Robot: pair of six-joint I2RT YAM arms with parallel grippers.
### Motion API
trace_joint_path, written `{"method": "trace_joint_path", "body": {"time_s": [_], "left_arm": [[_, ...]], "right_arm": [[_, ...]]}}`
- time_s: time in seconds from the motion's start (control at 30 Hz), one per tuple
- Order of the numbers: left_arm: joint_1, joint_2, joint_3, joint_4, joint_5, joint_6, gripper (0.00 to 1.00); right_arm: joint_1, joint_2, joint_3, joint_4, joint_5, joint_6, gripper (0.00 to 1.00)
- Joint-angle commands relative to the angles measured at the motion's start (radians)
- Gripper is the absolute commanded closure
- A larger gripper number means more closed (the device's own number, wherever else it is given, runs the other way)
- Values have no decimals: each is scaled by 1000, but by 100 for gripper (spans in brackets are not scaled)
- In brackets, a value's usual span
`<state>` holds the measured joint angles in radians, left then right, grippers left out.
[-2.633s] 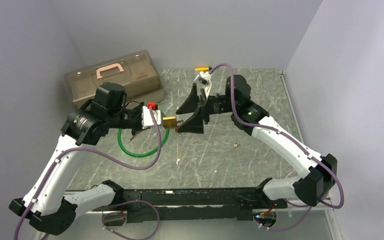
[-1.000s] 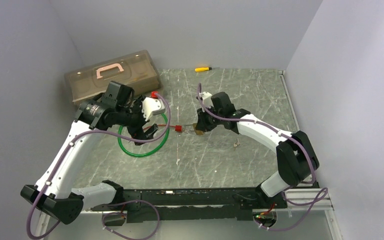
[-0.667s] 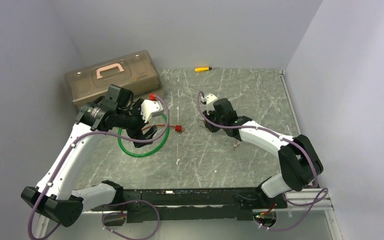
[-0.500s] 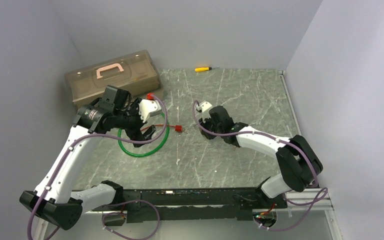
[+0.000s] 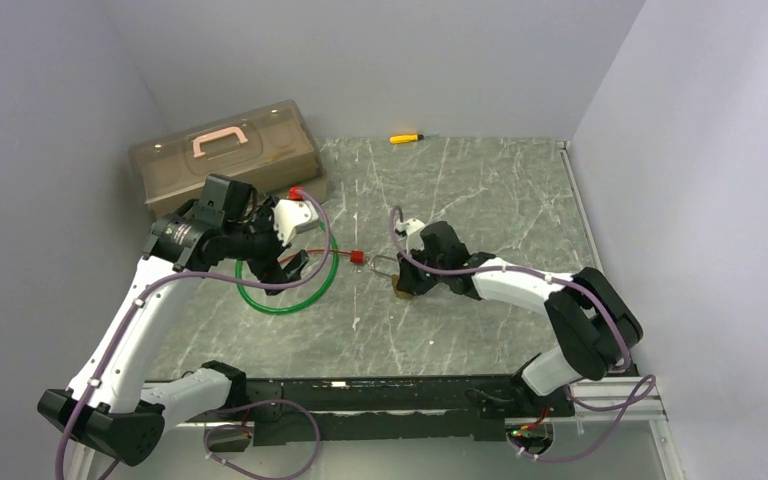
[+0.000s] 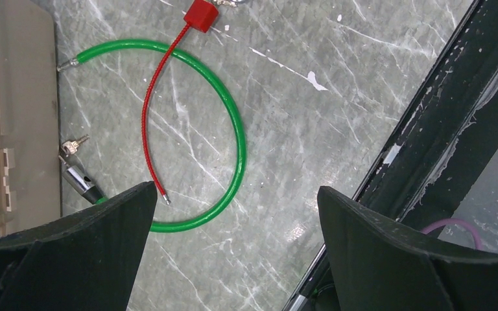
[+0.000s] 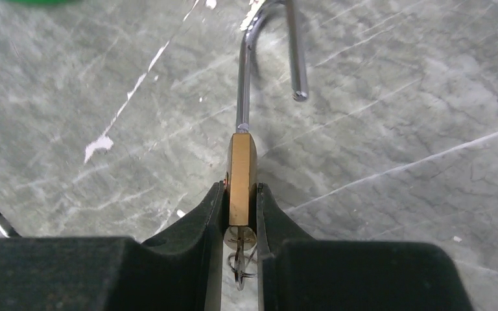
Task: Unlock with the key
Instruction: Place the lock at the center of the board, then reset both arms
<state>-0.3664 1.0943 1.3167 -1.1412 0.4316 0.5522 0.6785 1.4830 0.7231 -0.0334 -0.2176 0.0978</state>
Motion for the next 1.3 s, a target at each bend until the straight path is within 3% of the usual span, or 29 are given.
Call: {"method": "trace_joint_path", "body": {"time_s": [0.0,0.07,0.2,0.3,0.37,0.4,0.43,0.47,0.73,0.93,1.13,1.27], "left_arm": [[12,-31,3,25,24,-21,1],[13,-34,-9,26,26,-18,1],[15,-34,-21,24,34,-10,1],[15,-23,-20,26,30,-5,1],[15,-12,-14,18,15,-4,0],[15,-6,-10,11,-3,-5,1],[15,2,-8,5,-19,-7,1],[15,10,-6,-1,-31,-6,1],[53,23,-117,155,-48,-47,0],[264,154,-150,326,30,-94,1],[432,199,-331,714,50,-188,1],[443,212,-480,951,-50,-279,1]], "right_arm": [[-64,104,2,1,-124,124,100],[-79,109,-25,19,-128,149,100],[-99,101,-45,-10,-76,181,82],[-107,84,-54,-32,-31,198,54],[-112,63,-57,-40,-8,200,46],[-117,52,-54,-48,3,198,35],[-120,41,-45,-63,15,197,8],[-127,31,-37,-76,22,194,1],[-182,-93,145,-228,61,189,0],[-369,-261,161,-127,94,260,0],[-564,-457,-57,105,516,463,0],[-603,-529,-272,420,839,396,0]]}}
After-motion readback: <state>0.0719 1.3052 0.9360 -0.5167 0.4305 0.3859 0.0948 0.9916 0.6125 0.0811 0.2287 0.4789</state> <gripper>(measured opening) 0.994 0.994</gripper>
